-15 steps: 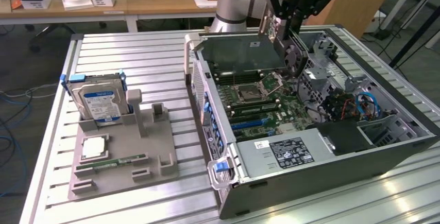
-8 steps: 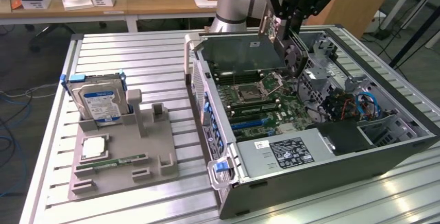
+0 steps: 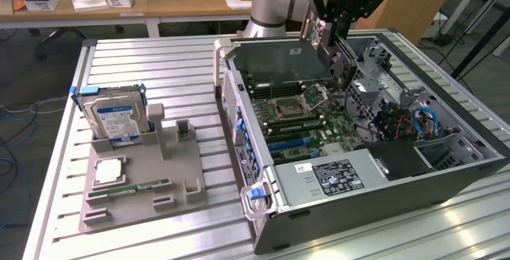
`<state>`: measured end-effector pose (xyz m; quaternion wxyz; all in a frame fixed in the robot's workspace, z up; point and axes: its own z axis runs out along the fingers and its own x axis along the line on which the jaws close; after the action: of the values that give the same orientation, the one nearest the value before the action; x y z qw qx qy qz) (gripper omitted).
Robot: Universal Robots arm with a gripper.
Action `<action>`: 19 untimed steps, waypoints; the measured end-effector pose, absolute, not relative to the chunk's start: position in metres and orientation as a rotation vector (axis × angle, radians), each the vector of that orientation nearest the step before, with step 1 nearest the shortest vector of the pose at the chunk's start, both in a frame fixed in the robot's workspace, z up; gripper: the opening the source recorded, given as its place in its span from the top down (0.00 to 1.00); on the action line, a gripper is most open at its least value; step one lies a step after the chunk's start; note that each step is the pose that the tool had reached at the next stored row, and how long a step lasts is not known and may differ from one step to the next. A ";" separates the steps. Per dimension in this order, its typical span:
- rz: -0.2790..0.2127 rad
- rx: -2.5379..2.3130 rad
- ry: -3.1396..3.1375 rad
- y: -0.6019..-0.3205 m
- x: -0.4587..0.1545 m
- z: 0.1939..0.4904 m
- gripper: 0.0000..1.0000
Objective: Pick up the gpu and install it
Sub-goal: 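Insert the gpu into the slot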
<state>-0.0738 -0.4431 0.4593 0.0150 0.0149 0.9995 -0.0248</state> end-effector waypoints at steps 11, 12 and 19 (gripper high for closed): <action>-0.076 -0.003 3.110 -0.443 -0.074 0.459 0.74; -0.077 -0.009 3.110 -0.443 -0.074 0.459 0.74; -0.076 -0.059 3.108 -0.443 -0.074 0.459 0.74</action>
<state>-0.0737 -0.4430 0.4593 0.0159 -0.0190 0.9994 -0.0243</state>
